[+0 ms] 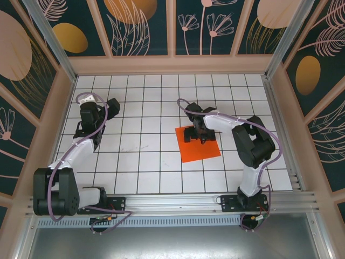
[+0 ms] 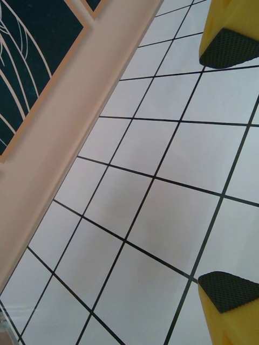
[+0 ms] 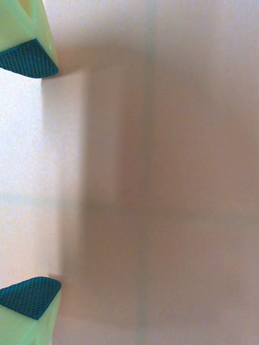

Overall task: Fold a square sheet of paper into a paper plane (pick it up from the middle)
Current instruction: Fold the square sheet of paper in half at the center of the table.

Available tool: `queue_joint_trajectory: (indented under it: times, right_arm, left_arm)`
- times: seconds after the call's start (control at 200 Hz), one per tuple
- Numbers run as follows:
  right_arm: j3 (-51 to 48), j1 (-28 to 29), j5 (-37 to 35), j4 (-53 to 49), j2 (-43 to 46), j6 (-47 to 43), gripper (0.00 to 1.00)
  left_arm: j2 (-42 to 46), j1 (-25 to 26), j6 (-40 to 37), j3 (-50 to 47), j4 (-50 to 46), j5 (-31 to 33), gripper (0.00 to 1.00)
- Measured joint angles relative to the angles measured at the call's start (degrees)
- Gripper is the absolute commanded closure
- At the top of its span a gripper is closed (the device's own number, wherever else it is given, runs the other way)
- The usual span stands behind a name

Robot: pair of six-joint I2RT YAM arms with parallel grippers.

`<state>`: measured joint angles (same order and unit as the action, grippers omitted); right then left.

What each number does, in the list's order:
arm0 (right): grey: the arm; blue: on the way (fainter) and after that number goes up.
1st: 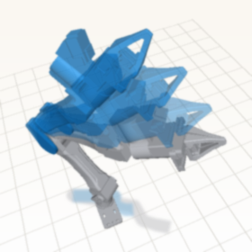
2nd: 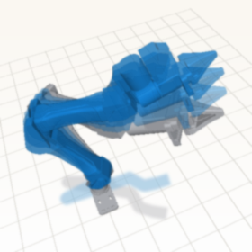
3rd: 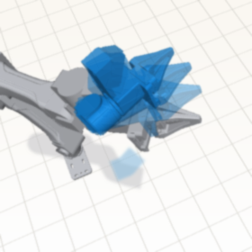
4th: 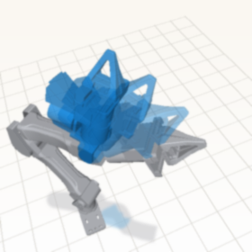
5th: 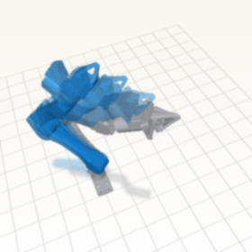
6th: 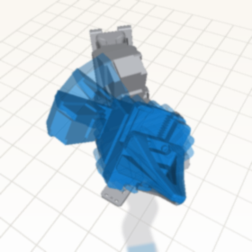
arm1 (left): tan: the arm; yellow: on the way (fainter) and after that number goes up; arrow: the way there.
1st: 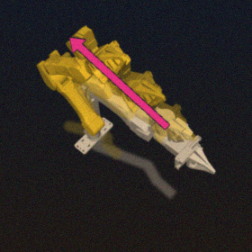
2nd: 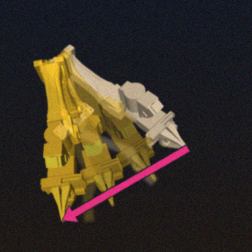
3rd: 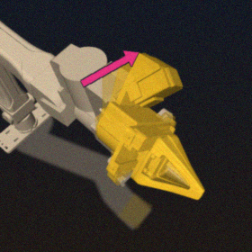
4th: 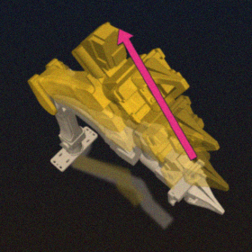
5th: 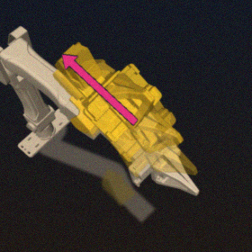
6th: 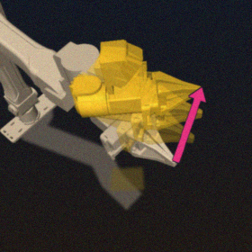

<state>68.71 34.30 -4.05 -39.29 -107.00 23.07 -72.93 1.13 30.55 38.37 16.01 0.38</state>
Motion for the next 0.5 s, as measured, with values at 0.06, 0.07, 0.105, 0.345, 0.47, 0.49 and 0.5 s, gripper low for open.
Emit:
queue_joint_trajectory:
  times: [0.06,0.07,0.105,0.345,0.47,0.49,0.5]
  right_arm:
    - [-0.6,0.0,0.4,0.3,-0.1,0.3,0.05]
    - [-0.7,0.0,0.5,0.3,-0.1,0.2,0.05]
    - [-0.8,0.0,0.6,0.6,-0.1,0.3,0.06]
    - [-1.8,0.1,0.9,2.4,0.4,1.3,0.3]
    - [-2.6,0.0,1.0,3.4,1.1,1.8,0.42]
    - [-2.7,-0.1,1.1,3.5,1.2,2.3,0.44]
    - [-2.8,-0.2,1.2,3.7,1.4,2.1,0.45]
  left_arm:
    - [0.0,0.0,0.0,0.0,0.0,-0.2,0.01]
    - [0.0,0.0,0.0,0.0,0.0,-0.2,0.01]
    - [0.0,0.0,0.1,0.0,0.0,-0.3,0.02]
    - [-0.6,0.0,2.1,0.0,0.0,-3.9,0.02]
    - [-2.2,0.0,4.9,0.1,0.1,-9.0,0.02]
    - [-2.6,0.0,5.5,0.1,0.2,-10.1,0.02]
    - [-2.8,0.0,5.9,0.1,0.3,-10.7,0.01]
